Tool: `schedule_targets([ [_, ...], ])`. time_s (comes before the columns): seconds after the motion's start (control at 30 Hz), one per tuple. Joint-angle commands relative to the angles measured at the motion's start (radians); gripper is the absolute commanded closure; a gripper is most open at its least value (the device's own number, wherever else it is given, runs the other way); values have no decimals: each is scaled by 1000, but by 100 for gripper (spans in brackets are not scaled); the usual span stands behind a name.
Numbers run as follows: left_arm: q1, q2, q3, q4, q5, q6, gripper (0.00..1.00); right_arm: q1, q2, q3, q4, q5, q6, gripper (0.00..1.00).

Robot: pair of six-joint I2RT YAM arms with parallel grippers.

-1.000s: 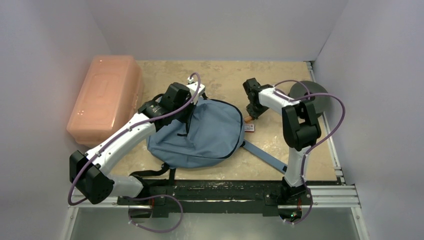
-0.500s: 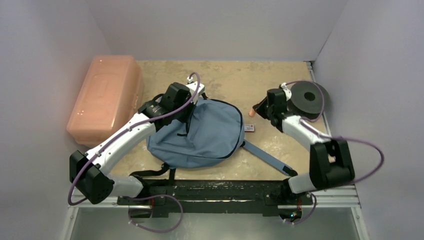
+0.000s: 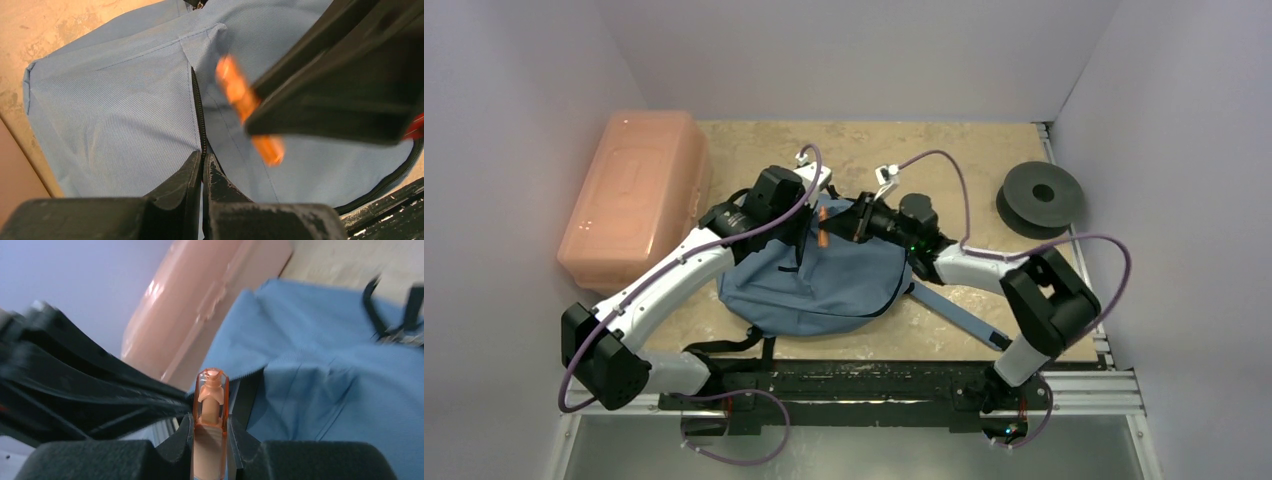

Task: Pack the student bag
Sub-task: Place the stationery in the student bag.

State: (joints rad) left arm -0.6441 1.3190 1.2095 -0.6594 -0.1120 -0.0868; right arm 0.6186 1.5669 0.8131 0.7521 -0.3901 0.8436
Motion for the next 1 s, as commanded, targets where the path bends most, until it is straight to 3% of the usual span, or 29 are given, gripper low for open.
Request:
schedule_targets([
  [0.0, -11, -59, -9, 44, -6, -15, 100, 59, 89, 2, 211, -97, 85, 100],
  [0.2, -10, -62, -8, 47, 5, -18, 100, 93, 242, 45, 292, -99, 122, 100],
  [0.53, -10, -68, -11, 51, 10, -19, 100, 131, 401, 133, 462, 114, 290, 100],
  [0.63, -10, -69, -11, 51, 10, -19, 100, 150, 387, 189, 305, 166, 269, 100],
  [0.73, -11, -70, -11, 50, 11, -18, 100, 158, 360, 185, 171, 184, 214, 76],
  [0.83, -10, -71, -11, 49, 10, -18, 100, 156, 305, 101, 164, 165, 181, 58],
  [0.97, -10, -71, -11, 48, 10, -15, 100, 116, 192, 23, 77, 134, 112, 55],
])
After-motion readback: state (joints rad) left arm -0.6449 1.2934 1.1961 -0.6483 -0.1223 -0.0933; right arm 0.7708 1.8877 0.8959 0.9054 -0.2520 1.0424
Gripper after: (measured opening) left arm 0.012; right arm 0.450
